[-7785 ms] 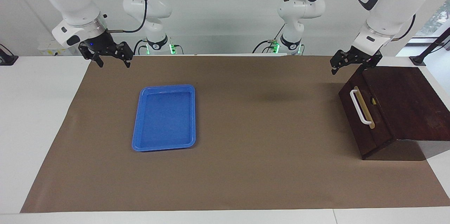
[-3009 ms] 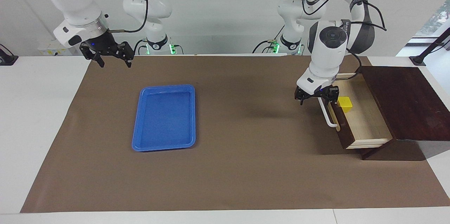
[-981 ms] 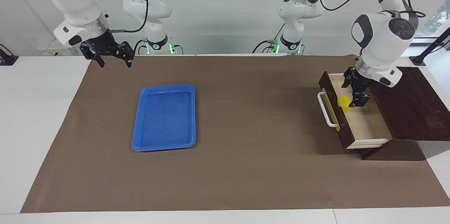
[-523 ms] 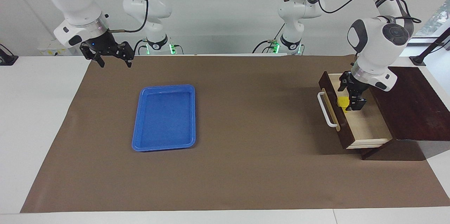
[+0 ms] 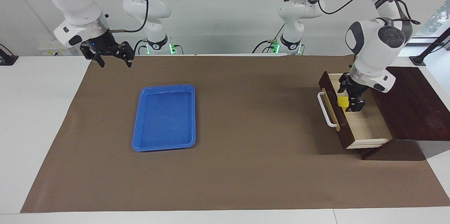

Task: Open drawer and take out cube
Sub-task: 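Lower the left gripper into the drawer and grasp the yellow cube, then lift the cube with the left gripper while the right gripper approaches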

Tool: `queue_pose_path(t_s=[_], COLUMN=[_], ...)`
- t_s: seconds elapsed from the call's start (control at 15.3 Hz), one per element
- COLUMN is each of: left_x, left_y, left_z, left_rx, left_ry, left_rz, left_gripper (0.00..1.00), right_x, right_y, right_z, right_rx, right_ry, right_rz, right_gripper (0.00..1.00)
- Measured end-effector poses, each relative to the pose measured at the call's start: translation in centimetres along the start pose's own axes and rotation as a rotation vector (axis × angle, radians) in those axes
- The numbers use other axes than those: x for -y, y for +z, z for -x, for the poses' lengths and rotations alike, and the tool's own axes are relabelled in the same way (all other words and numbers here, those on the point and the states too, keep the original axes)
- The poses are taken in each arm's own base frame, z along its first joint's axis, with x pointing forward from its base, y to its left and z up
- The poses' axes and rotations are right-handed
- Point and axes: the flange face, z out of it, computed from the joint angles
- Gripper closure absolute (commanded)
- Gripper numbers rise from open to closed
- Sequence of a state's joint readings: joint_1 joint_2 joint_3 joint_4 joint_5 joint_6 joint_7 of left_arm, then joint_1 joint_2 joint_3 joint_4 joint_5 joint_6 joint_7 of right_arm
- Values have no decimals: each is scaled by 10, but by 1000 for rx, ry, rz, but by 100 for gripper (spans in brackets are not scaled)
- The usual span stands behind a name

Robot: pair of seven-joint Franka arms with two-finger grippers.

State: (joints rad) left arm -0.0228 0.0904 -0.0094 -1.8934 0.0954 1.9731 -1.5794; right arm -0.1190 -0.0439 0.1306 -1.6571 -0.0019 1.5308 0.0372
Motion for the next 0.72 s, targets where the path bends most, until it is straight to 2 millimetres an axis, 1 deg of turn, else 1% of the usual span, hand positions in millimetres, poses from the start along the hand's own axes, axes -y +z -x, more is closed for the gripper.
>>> queue_pose_path(t_s=[0.13,0.2,0.33,0.39,0.46,0.52,0.59,0.72], left_x=[1,1,1,1,1,1,1,0], left_y=[2,3,5,5,5,5,4,2], left_z=[0,0,0,0,0,0,0,0], left_rx=[0,0,0,0,0,0,0,-1], left_ry=[-2,-2,-2,-2,-2,-2,-2,-2], left_rz=[-3,-4,-5,-5,-4,-2,1,6], left_gripper=[10,15,30,45,64,87,100,100], right_x=[0,0,0,0,1,2,6,19], right_y=[0,0,0,0,0,0,0,4], right_z=[0,0,0,0,0,0,0,1], right_rx=[0,0,0,0,0,0,1,9], right_ry=[0,0,0,7,27,51,70,112], right_rz=[0,0,0,0,0,0,-2,-8], right_gripper=[0,0,0,0,0,0,0,0])
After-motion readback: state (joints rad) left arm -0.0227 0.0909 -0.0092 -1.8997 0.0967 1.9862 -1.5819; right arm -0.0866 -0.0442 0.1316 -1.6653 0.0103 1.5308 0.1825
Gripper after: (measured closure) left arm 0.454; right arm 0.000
